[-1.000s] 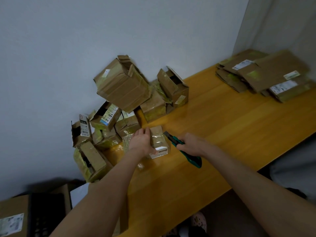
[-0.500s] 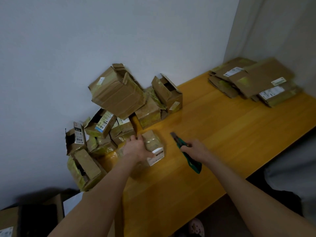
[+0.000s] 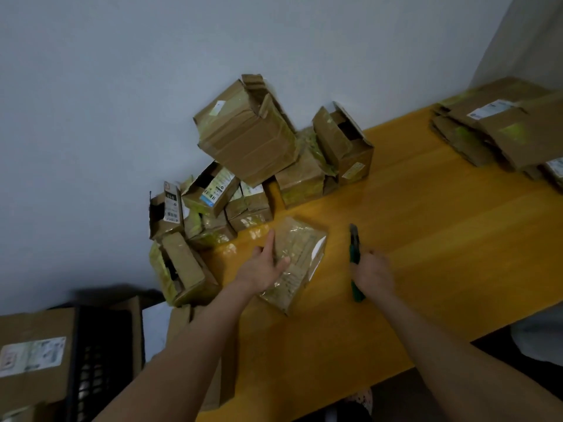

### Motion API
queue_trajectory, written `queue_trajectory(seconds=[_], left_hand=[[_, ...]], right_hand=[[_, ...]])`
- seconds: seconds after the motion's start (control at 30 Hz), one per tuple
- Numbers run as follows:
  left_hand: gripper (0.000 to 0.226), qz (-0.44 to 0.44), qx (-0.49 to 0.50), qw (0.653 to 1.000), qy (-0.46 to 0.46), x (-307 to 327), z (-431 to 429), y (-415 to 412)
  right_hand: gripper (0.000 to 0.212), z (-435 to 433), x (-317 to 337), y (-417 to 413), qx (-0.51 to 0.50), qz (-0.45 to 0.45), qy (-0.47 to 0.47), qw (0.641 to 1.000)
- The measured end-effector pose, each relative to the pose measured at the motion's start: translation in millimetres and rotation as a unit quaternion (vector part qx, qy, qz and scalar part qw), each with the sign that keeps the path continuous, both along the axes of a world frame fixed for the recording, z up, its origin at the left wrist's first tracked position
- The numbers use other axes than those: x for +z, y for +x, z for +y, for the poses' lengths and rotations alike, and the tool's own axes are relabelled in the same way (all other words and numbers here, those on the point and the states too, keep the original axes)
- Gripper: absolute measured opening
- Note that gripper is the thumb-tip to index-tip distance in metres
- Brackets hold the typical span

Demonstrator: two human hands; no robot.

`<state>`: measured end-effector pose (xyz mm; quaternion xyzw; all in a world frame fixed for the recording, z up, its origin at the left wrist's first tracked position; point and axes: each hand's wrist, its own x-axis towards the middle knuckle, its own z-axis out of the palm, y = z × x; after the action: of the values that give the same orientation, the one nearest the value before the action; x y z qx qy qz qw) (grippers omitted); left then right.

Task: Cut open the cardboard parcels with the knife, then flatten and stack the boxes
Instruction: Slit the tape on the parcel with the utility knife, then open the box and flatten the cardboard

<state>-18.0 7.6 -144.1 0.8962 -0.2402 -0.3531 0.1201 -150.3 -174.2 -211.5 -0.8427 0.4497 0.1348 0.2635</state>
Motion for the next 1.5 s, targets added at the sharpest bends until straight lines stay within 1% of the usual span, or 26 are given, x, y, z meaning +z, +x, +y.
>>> queue_trajectory(seconds=[0.03, 0.07, 0.1, 0.17, 0.2, 0.27, 0.33, 0.4, 0.47, 0.53, 0.63, 0.67, 0.73, 0.8, 0.83, 0.93, 1.03, 1.13, 1.3, 1.43, 1.5], left_hand=[[0.078, 0.002, 0.006, 1.0, -0.002, 0, -1, -2], [0.076, 0.002, 0.012, 1.0, -0.004, 1, -2, -6], [0.075, 0.0, 0.02, 1.0, -0.004, 1, -4, -9], [0.076, 0.0, 0.032, 0.999, 0.002, 1, -6, -17], [0.076, 0.004, 0.036, 0.999, 0.005, 1, -7, -20], [0.078, 0.011, 0.039, 0.999, 0.003, 0, -8, -22], [0.08, 0.007, 0.037, 0.999, 0.001, 0, -7, -20], [0.085, -0.004, 0.035, 0.999, 0.005, 0, -7, -19], [0.09, -0.033, 0.026, 0.999, 0.022, 0, -10, -19], [0.093, -0.098, -0.004, 0.993, 0.065, 1, -14, -20], [0.097, -0.217, -0.071, 0.961, 0.155, 8, -21, -19], [0.095, -0.243, -0.09, 0.95, 0.174, 11, -23, -19], [0.081, -0.263, -0.11, 0.94, 0.189, 16, -30, -17], [0.062, -0.252, -0.118, 0.942, 0.187, 20, -36, -17], [0.056, -0.245, -0.118, 0.944, 0.186, 22, -38, -16], [0.049, -0.23, -0.121, 0.948, 0.183, 24, -40, -15], [0.03, -0.233, -0.141, 0.946, 0.175, 28, -40, -16], [0.027, -0.214, -0.158, 0.952, 0.153, 35, -38, -11], [0.025, -0.134, -0.189, 0.967, 0.11, 43, -24, 14], [0.022, -0.071, -0.173, 0.982, 0.031, 43, -18, 24], [0.018, -0.05, -0.154, 0.987, 0.014, 43, -16, 24]], right_hand=[[0.044, 3, 8, 5, 0.019, -0.021, -0.02, 0.999], [0.048, 7, 15, 12, 0.034, -0.052, -0.012, 0.998], [0.054, 14, 25, 19, 0.043, -0.076, 0.023, 0.996], [0.062, 32, 38, 31, 0.053, -0.068, 0.128, 0.988], [0.059, 41, 41, 35, 0.041, -0.068, 0.182, 0.98], [0.044, 52, 46, 39, -0.034, -0.089, 0.276, 0.956], [0.032, 55, 51, 42, -0.085, -0.105, 0.318, 0.938], [0.018, 55, 50, 44, -0.092, -0.116, 0.312, 0.939], [0.015, 56, 49, 46, -0.086, -0.111, 0.286, 0.948], [0.014, 57, 48, 47, -0.081, -0.101, 0.265, 0.955], [0.012, 59, 47, 49, -0.071, -0.088, 0.239, 0.964], [0.013, 60, 47, 49, -0.066, -0.082, 0.232, 0.967], [0.015, 61, 47, 49, -0.061, -0.076, 0.225, 0.97], [0.016, 60, 47, 48, -0.061, -0.077, 0.226, 0.969], [0.016, 59, 48, 48, -0.062, -0.079, 0.23, 0.968], [0.016, 58, 50, 45, -0.067, -0.088, 0.243, 0.964], [0.016, 58, 52, 44, -0.068, -0.092, 0.252, 0.961], [0.019, 56, 53, 41, -0.06, -0.095, 0.252, 0.961], [0.018, 53, 55, 37, -0.066, -0.106, 0.287, 0.95], [0.009, 48, 52, 33, -0.071, -0.113, 0.297, 0.945], [0.01, 46, 50, 32, -0.071, -0.118, 0.307, 0.942]])
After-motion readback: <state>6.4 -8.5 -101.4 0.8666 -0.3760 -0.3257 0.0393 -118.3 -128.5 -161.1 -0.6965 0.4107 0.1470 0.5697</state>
